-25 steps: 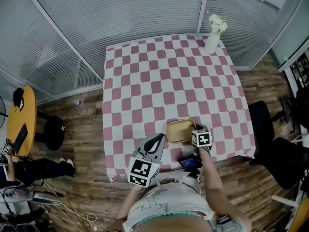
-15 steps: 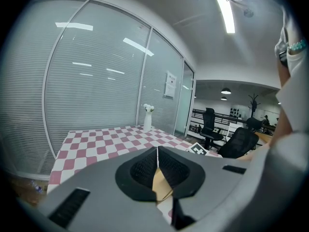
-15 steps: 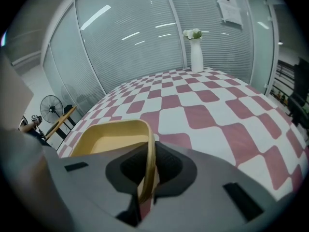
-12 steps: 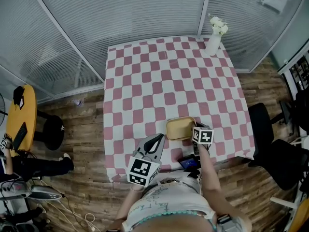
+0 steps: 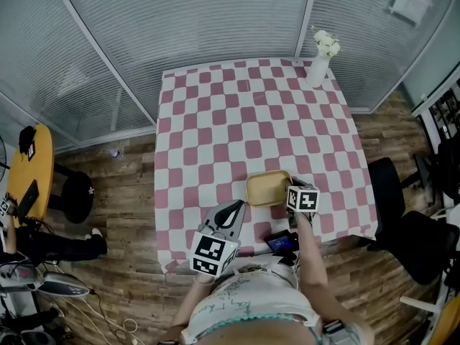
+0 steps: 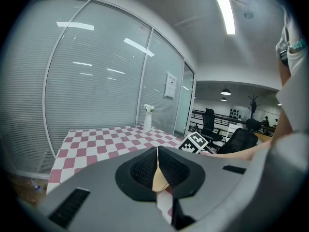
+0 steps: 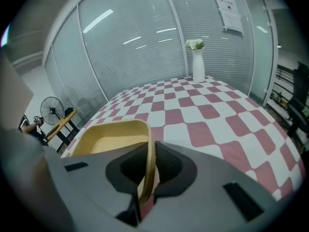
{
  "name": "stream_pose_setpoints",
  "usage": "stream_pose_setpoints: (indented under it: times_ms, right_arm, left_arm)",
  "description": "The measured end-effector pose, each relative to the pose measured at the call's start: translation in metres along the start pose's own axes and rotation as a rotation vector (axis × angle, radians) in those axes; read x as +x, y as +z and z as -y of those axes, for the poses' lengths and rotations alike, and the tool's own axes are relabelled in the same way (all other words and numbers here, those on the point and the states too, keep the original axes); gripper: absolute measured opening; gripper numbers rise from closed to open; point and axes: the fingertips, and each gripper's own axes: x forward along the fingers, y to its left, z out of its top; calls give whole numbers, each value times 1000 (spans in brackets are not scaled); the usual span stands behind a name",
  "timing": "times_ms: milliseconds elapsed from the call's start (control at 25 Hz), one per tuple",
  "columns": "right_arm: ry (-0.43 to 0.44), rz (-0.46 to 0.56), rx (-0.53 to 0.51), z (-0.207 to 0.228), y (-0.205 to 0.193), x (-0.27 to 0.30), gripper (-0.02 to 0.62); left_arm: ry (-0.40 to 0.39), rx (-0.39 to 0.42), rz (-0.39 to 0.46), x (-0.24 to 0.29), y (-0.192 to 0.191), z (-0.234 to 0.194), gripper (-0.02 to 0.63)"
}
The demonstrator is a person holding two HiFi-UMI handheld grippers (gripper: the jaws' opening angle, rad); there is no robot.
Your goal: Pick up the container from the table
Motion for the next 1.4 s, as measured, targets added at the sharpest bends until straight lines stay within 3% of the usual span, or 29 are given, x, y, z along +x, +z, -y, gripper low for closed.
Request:
stream_pose_setpoints:
  times_ms: [840,1400]
  right_arm:
    - [50,108,-36,-35,66,-62,14]
    - [109,161,-62,-61,68,-105,14]
  left_arm:
    - [4,-9,9,-5,-4,-4,18]
    - [69,-43,10,-16,-9,-29,18]
